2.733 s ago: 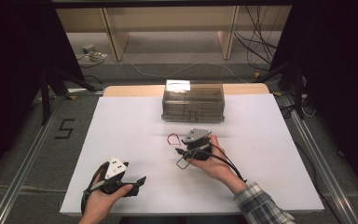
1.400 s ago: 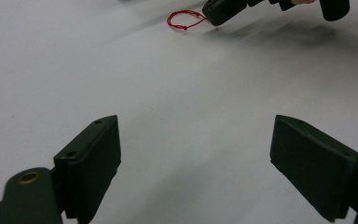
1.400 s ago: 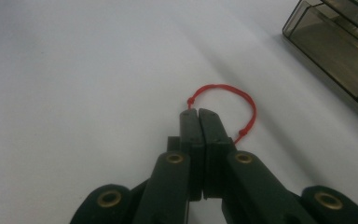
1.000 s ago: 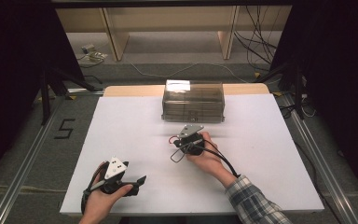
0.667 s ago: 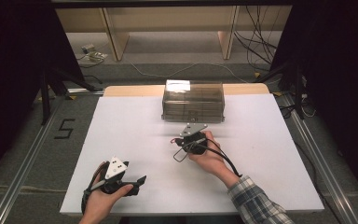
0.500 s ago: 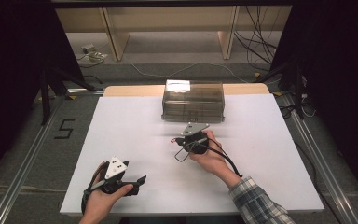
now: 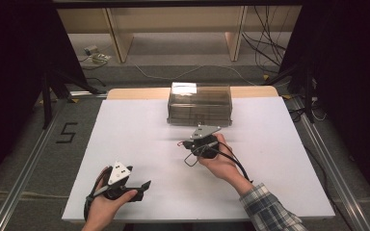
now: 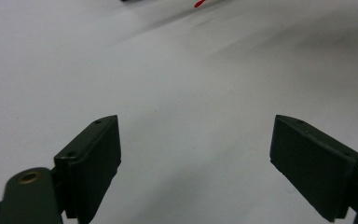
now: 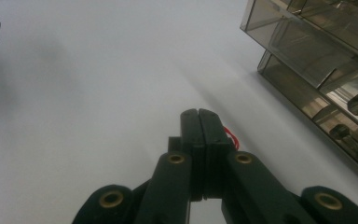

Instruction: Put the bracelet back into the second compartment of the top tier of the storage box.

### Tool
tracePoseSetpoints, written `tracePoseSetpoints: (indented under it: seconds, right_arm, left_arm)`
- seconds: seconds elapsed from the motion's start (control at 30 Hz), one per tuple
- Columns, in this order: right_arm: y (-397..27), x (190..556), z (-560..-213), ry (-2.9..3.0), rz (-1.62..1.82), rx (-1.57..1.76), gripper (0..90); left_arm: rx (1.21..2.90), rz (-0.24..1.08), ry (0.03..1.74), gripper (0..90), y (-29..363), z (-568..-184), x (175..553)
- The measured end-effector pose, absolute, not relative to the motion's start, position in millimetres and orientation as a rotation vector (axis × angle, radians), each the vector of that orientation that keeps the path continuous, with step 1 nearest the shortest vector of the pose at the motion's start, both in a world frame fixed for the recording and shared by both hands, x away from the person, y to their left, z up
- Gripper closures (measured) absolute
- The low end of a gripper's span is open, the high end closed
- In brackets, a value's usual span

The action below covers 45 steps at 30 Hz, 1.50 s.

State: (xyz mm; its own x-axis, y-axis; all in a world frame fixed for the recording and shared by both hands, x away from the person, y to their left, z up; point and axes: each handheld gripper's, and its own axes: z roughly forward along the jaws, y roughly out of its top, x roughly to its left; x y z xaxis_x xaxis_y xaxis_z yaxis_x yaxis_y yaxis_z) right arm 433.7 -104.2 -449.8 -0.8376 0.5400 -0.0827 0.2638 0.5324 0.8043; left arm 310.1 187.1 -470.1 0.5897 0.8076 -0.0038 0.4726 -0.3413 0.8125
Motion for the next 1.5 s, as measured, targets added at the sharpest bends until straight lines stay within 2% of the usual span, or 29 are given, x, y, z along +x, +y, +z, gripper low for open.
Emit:
tracePoseSetpoints:
  seconds: [1.5]
  right_arm:
    - [-139.6,427.2,-421.9,2.402,1.250,0.721,90.0]
  left_arm:
    - [1.989,0.527,1.021,16.3,186.9,-469.7,310.3]
